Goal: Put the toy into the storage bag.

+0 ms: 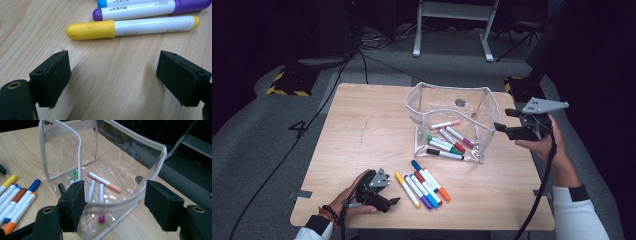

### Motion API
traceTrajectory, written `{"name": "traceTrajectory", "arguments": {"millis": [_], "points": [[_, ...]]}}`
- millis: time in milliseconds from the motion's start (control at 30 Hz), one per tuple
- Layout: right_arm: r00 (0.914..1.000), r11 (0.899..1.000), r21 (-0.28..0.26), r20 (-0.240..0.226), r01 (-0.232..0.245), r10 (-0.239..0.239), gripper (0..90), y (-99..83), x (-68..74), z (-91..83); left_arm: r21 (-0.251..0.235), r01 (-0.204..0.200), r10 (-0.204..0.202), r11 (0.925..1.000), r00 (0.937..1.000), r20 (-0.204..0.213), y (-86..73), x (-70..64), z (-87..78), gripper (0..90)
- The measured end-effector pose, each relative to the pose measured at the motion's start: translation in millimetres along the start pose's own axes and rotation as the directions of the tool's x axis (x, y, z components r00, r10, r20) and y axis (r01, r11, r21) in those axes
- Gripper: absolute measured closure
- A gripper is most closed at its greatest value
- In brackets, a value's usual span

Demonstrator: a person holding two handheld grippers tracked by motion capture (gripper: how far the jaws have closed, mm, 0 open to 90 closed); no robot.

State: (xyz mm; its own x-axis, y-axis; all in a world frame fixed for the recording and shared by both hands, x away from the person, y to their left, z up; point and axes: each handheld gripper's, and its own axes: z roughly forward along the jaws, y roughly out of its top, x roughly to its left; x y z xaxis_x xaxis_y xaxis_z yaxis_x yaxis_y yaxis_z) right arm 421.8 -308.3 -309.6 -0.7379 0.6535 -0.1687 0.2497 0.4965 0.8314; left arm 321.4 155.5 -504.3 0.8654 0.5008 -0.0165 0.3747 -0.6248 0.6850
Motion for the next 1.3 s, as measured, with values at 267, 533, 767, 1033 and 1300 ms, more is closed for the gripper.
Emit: {"name": "traceTrajectory", "arguments": {"millis": [267, 533, 767, 1033, 1300], "points": [[0.9993, 1.0, 0.02, 0.038, 0.001, -0.002, 31.8, -50.3, 17.3, -6.1, 0.0, 0.0, 0.0, 1.0, 1.0, 0.0, 0.1, 0.1, 0.0, 12.6], [0.9984, 0.999, 0.026, -0.033, -0.045, 0.045, 31.4, -94.1, 41.5, 9.3, 0.0, -0.001, 0.001, 1.0, 1.0, 0.0, 0.0, 0.1, 0.0, 12.6], [0.9925, 0.997, 0.071, -0.112, -0.042, 0.049, 33.9, -112.2, 73.8, 42.8, 0.0, 0.0, 0.0, 1.0, 1.0, 0.0, 0.0, 0.0, 0.0, 12.6], [0.9726, 0.993, 0.116, -0.231, 0.004, 0.023, 35.3, -111.7, 114.8, 84.2, 0.0, 0.002, -0.002, 1.0, 1.0, -0.003, 0.0, -0.4, 0.0, 12.6], [0.9397, 0.989, 0.137, -0.342, 0.058, -0.008, 36.3, -98.8, 153.1, 112.7, 0.0, 0.004, -0.004, 1.0, 1.0, -0.006, -0.1, -0.7, -0.1, 12.6]]}}
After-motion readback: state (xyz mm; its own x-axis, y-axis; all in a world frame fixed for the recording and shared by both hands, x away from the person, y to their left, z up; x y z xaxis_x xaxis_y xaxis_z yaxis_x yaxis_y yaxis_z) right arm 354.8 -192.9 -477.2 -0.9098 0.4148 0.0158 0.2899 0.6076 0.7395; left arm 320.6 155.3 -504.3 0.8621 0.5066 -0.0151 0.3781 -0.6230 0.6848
